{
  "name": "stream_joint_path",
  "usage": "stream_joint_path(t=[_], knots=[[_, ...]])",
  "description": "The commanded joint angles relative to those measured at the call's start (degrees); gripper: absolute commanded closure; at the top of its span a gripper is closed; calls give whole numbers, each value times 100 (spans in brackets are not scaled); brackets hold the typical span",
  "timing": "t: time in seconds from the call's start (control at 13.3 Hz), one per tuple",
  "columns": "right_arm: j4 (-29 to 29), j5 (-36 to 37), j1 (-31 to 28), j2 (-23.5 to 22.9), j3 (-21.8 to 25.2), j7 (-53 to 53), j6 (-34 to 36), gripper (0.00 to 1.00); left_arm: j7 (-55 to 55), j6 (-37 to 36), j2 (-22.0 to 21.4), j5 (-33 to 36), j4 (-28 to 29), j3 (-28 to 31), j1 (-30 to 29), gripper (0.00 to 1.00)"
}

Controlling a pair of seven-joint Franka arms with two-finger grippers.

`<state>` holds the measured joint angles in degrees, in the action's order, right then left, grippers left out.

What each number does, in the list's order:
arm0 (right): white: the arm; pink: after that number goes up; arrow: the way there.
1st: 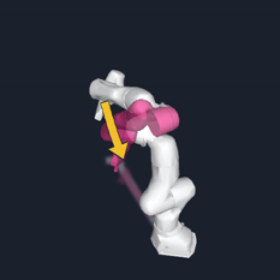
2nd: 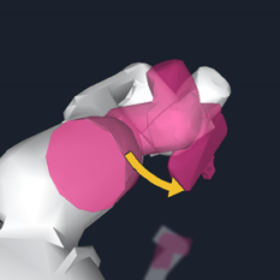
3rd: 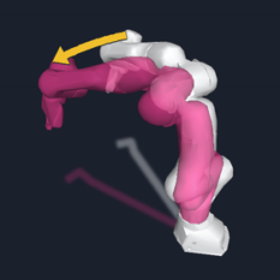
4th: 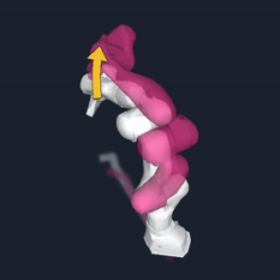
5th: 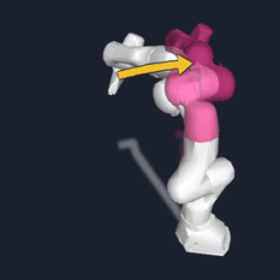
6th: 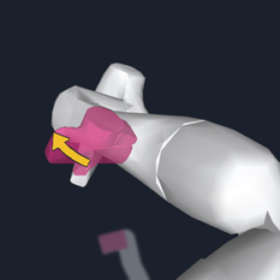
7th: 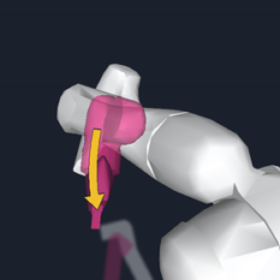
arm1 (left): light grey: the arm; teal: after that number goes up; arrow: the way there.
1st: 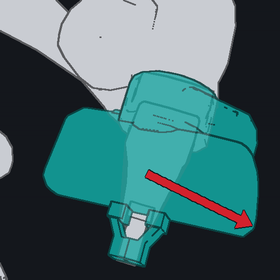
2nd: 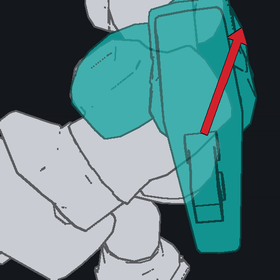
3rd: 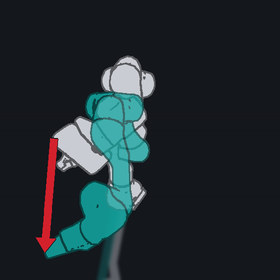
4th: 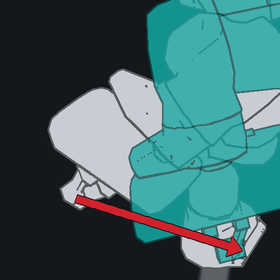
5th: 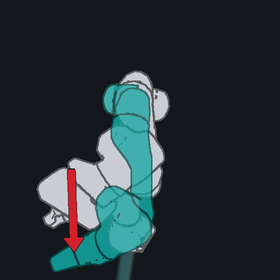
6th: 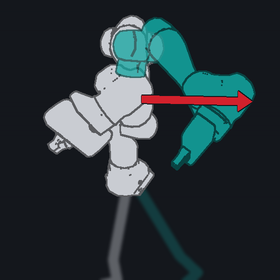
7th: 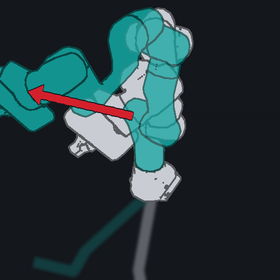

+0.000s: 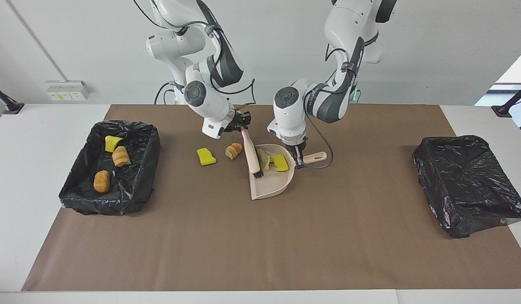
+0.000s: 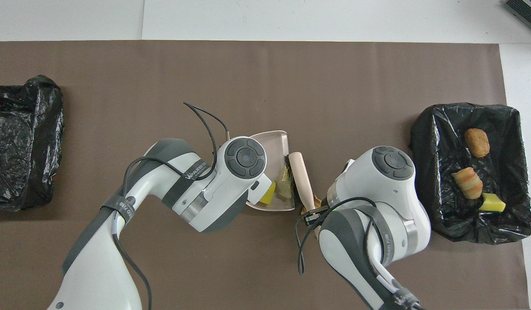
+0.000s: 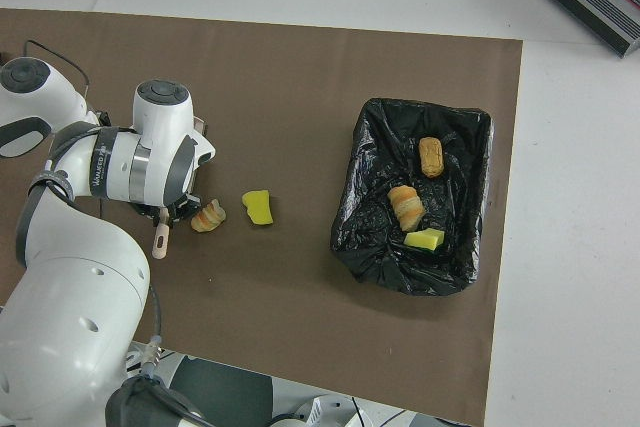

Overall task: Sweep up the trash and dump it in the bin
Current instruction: 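Sweep the sponge and bread pieces into the dustpan with the right gripper's brush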

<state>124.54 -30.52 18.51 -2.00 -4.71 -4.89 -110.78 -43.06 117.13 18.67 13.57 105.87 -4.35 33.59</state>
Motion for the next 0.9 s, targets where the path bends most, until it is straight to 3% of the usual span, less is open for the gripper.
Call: stream_joint_path(t=[0.0,0.22,0.45,0.6,0.82], knots=[[-316,-43,-426,375,110,-75,774,100,35,117,-145,137,285,13,-64,100],[-212,1762,-735,1121,49,776,1496,100,35,126,-145,137,285,22,-72,100],[349,3126,-901,1509,58,1122,1550,100,35,82,-188,137,355,22,-64,100],[788,3691,-902,1589,40,1627,1481,100,61,-198,-267,146,408,40,6,100],[1176,3808,-876,1755,32,1869,1375,100,218,-524,-399,399,452,31,24,100]])
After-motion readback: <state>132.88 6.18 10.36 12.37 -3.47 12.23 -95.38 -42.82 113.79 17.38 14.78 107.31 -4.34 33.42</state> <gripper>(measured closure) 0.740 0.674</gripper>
